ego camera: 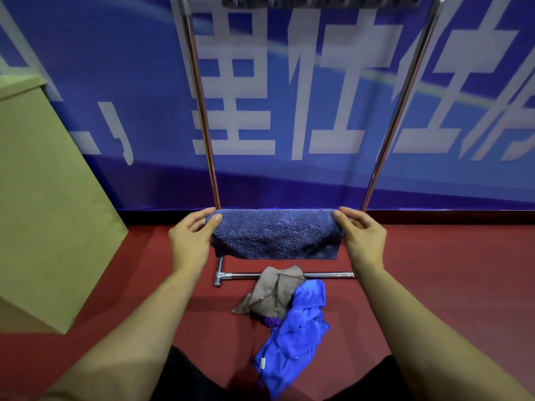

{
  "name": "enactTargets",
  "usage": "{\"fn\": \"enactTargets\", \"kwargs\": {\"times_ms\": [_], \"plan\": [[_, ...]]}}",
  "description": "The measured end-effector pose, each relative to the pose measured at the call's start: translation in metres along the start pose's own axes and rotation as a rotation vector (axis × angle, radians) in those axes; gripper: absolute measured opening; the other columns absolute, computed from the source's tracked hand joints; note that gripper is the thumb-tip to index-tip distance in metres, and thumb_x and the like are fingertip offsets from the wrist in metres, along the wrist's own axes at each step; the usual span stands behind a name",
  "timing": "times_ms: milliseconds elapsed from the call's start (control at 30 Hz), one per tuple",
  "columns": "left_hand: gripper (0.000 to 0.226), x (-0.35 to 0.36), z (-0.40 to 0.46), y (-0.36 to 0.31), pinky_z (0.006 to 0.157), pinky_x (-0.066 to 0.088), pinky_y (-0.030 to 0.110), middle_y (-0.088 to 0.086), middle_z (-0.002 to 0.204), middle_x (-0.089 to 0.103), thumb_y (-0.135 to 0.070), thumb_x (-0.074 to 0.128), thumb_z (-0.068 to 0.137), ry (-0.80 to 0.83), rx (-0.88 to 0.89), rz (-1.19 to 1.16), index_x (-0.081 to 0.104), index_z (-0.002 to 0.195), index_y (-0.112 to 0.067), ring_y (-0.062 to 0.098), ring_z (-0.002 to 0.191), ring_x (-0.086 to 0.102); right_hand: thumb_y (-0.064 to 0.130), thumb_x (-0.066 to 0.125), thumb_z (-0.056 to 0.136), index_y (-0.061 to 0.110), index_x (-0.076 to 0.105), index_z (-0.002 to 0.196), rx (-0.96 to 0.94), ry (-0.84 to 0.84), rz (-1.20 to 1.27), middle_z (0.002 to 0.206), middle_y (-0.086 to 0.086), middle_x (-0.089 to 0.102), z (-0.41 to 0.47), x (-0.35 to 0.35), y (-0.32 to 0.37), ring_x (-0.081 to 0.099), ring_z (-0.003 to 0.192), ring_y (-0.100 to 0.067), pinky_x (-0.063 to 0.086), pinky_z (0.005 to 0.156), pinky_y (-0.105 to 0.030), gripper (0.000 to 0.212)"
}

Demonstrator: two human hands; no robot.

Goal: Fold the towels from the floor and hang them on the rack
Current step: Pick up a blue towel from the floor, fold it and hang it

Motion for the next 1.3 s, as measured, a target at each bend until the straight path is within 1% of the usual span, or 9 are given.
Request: {"fn": "enactTargets", "kwargs": {"times_ms": [333,433,667,800,900,1000,1133,1233,1300], "plan": [[0.023,0.000,0.002,-0.005,0.081,0.053,0.016,-0.002,0.092,0.075,-0.006,0.078,0.084,-0.009,0.071,0.010,0.074,0.106,-0.012,-0.001,0.080,0.069,-0.001,0.080,0.080,0.015,0.071,0.117,-0.009,0.159,-0.043,0.101,-0.010,0.074,-0.001,0.002,-0.002,0.065,0.085,-0.010,0.057,0.088,-0.029,0.042],[0.033,0.000,0.004,-0.003,0.083,0.053,0.017,0.002,0.098,0.075,-0.002,0.078,0.083,0.040,0.063,0.021,0.072,0.113,-0.015,0.002,0.084,0.070,-0.004,0.079,0.080,0.011,0.069,0.120,-0.011,0.165,-0.063,0.106,-0.012,0.074,0.000,0.001,-0.001,0.067,0.086,-0.008,0.057,0.086,-0.025,0.044],[0.054,0.002,0.003,-0.001,0.083,0.056,0.028,0.009,0.096,0.067,0.002,0.080,0.080,0.088,0.033,0.003,0.062,0.128,-0.014,0.014,0.085,0.066,0.001,0.084,0.075,0.015,0.067,0.116,0.032,0.092,-0.041,0.080,-0.003,0.062,0.005,-0.001,-0.010,0.058,0.074,-0.013,0.053,0.078,-0.030,0.046],[0.061,0.002,0.006,0.005,0.074,0.054,0.018,0.000,0.095,0.056,-0.001,0.082,0.079,0.023,-0.051,-0.064,0.058,0.133,-0.015,0.007,0.076,0.060,0.006,0.082,0.079,0.006,0.066,0.123,0.125,0.151,-0.044,0.109,-0.009,0.073,0.009,-0.001,-0.025,0.067,0.095,-0.019,0.055,0.093,-0.037,0.047],[0.050,0.004,0.006,0.011,0.085,0.055,0.023,0.004,0.109,0.069,-0.001,0.079,0.081,0.030,-0.154,-0.124,0.063,0.127,-0.008,0.012,0.092,0.067,0.001,0.072,0.086,-0.009,0.069,0.113,0.272,0.271,0.051,0.105,-0.019,0.074,0.005,0.004,-0.031,0.067,0.094,-0.026,0.054,0.093,-0.043,0.029],[0.021,0.003,0.006,0.018,0.082,0.054,0.030,0.007,0.097,0.076,-0.007,0.077,0.084,0.088,-0.204,-0.082,0.073,0.105,-0.009,0.018,0.089,0.068,0.003,0.069,0.090,-0.010,0.071,0.102,0.331,0.272,0.049,0.096,-0.017,0.075,0.002,0.004,-0.031,0.067,0.092,-0.026,0.054,0.088,-0.040,0.018],[0.002,0.001,0.006,0.018,0.072,0.052,0.029,0.003,0.086,0.073,-0.014,0.069,0.094,0.134,-0.130,0.014,0.069,0.095,-0.015,0.015,0.081,0.064,0.012,0.066,0.095,0.002,0.074,0.097,0.155,0.248,-0.164,0.091,-0.007,0.076,0.002,0.003,-0.025,0.065,0.082,-0.015,0.055,0.079,-0.035,0.013],[0.006,0.002,0.007,0.016,0.071,0.051,0.036,0.009,0.085,0.069,-0.023,0.061,0.100,0.165,0.011,0.162,0.059,0.096,-0.027,0.017,0.076,0.061,0.021,0.063,0.098,0.010,0.070,0.098,-0.016,0.251,-0.343,0.095,-0.004,0.075,0.002,0.005,-0.018,0.065,0.083,-0.009,0.053,0.080,-0.033,0.013],[0.003,0.005,0.005,0.012,0.068,0.048,0.039,0.010,0.082,0.064,-0.029,0.057,0.102,0.150,0.094,0.269,0.054,0.101,-0.028,0.018,0.071,0.056,0.024,0.062,0.099,0.011,0.066,0.097,-0.096,0.226,-0.415,0.094,-0.002,0.073,-0.001,0.007,-0.011,0.063,0.083,-0.007,0.049,0.076,-0.022,0.014]]}}
Point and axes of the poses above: each hand's wrist, its own z-axis towards the middle knuckle, its own x-axis out of the palm, y = z × x, the point moved 3 cm from there along z, towards the middle knuckle
